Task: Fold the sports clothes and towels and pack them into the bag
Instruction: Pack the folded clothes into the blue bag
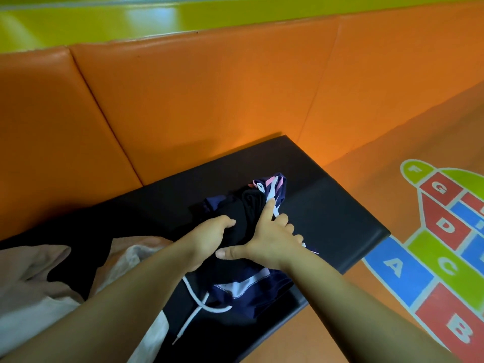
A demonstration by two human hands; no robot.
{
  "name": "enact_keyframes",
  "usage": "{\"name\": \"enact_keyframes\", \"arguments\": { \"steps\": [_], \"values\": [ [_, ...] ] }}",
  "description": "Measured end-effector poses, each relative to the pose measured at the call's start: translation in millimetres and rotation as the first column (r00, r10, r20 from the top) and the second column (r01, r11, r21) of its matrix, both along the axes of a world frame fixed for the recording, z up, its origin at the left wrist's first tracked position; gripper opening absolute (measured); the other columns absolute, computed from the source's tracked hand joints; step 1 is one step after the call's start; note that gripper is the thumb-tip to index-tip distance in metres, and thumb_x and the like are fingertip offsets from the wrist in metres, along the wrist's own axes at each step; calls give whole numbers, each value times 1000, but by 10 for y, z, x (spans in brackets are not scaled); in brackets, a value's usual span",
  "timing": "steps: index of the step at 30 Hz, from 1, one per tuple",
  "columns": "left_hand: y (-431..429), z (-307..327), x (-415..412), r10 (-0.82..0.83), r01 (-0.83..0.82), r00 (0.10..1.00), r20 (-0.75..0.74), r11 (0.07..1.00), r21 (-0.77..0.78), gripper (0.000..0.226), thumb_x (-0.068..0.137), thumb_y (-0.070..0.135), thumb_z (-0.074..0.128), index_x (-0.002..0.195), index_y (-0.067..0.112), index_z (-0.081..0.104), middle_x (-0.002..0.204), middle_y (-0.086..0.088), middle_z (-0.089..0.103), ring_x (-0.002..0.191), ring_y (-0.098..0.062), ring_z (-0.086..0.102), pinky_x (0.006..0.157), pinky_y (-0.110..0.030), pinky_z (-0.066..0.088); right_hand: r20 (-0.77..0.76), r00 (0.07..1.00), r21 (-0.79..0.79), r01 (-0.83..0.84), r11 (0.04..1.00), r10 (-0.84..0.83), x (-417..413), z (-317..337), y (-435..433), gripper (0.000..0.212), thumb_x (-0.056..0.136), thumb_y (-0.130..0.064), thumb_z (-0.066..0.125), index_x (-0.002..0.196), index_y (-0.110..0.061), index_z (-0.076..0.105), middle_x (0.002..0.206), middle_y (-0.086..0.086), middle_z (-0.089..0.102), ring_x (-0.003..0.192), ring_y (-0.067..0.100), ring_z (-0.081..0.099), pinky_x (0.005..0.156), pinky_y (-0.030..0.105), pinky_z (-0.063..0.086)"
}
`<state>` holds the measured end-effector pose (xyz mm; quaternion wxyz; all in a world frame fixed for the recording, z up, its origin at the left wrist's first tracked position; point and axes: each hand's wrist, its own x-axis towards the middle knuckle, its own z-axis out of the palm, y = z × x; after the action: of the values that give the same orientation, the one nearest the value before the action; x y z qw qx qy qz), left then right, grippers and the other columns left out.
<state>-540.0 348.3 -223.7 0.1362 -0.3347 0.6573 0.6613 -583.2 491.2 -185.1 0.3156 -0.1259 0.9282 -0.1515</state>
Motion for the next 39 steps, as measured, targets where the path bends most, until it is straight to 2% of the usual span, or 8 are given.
{"name": "enact_keyframes", "arguments": {
  "steps": [3,6,12,17,21,26,32,39],
  "values": [
    [40,53,-52,-113,117,992,63,992,-57,43,97,28,46,136,11,47,145,-10,43,133,-23,41,112,-35,30,-42,999,42,27,999,-25,-3,-71,-64,163,32,-86,69,144,-18,-28,143,19,20,131,40,26,107,59,24],
    [33,181,-78,-200,212,972,120,972,-101,37,96,31,47,126,10,50,112,-18,60,102,-31,59,92,-40,43,-107,994,82,37,996,-28,-16,-170,-83,161,34,-80,75,145,-19,-24,140,19,24,127,40,30,105,59,26],
    [-16,180,23,-298,313,937,182,948,-58,34,98,32,40,128,18,50,136,-1,50,122,-18,49,102,-41,35,-179,984,8,6,1000,-5,-155,-220,47,126,46,-57,78,143,-28,3,128,9,38,117,33,44,100,53,35],
    [-33,4,28,-71,71,997,40,997,-18,11,98,25,47,102,16,53,118,-6,51,114,-25,50,90,-36,41,-47,991,-165,118,979,-127,-437,-134,190,106,32,-57,73,124,-33,27,111,1,50,94,28,59,84,49,51],
    [-11,-204,-19,48,-47,998,27,998,-35,35,93,18,58,123,7,42,106,-7,53,92,-21,56,80,-35,50,91,979,-326,202,924,-182,-596,-113,331,86,45,-42,83,113,-30,32,105,-1,58,90,21,62,77,42,56],
    [-39,-369,-119,7,-5,1000,13,989,-148,59,84,24,70,133,15,38,132,-9,50,115,-26,53,102,-46,45,146,971,-405,235,883,-192,-667,-192,418,94,36,-45,83,116,-33,35,105,-4,61,93,19,64,83,44,56],
    [74,-241,-166,-7,6,999,-33,999,-44,12,93,11,58,104,5,60,113,-21,64,101,-33,63,84,-42,55,151,987,-388,116,914,-61,-728,-198,427,104,36,-41,85,127,-37,35,110,-4,63,96,19,65,84,43,56],
    [145,-12,-47,-8,27,996,-89,978,205,24,97,0,43,117,5,57,106,-17,68,85,-30,69,67,-32,60,-80,993,-154,-96,983,84,-596,-133,333,120,38,-51,82,138,-48,15,122,-1,45,106,29,54,95,49,45]
  ]
}}
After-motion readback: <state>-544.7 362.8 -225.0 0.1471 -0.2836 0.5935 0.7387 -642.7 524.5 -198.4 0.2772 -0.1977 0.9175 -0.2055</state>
